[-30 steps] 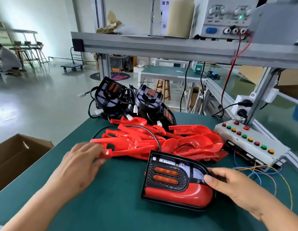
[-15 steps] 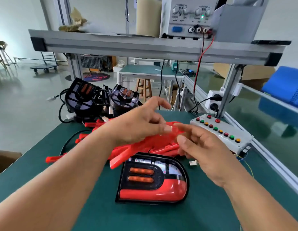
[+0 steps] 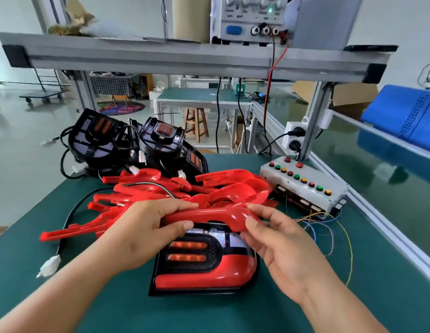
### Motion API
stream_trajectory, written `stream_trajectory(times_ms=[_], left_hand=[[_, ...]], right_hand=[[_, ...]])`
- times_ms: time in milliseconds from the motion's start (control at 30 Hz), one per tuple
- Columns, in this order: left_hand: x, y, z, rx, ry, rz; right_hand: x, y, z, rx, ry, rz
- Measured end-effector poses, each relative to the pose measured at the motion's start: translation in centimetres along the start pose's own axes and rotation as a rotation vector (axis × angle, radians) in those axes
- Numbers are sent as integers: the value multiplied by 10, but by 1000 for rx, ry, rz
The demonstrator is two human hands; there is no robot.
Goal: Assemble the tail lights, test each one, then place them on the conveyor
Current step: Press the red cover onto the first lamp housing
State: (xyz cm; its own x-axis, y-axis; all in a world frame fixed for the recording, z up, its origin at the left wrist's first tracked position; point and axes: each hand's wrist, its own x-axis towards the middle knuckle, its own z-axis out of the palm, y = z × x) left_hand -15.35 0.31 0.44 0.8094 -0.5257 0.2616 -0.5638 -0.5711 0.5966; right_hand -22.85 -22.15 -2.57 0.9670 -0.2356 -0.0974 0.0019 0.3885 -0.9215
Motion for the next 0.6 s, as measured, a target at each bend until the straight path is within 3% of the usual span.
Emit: stream_trajectory(times_ms=[133, 233, 433, 600], left_hand=[[-4, -13, 5, 75, -11, -16], [1, -18, 7, 152, -20, 0], [7, -27, 18, 142, 4, -61], [10, -26, 22, 192, 48, -92]], right_hand=[[-2, 11, -11, -660, 45, -160], [1, 20, -17, -972, 76, -328], [9, 34, -19, -1104, 85, -476], [13, 34, -23, -1122, 90, -447]])
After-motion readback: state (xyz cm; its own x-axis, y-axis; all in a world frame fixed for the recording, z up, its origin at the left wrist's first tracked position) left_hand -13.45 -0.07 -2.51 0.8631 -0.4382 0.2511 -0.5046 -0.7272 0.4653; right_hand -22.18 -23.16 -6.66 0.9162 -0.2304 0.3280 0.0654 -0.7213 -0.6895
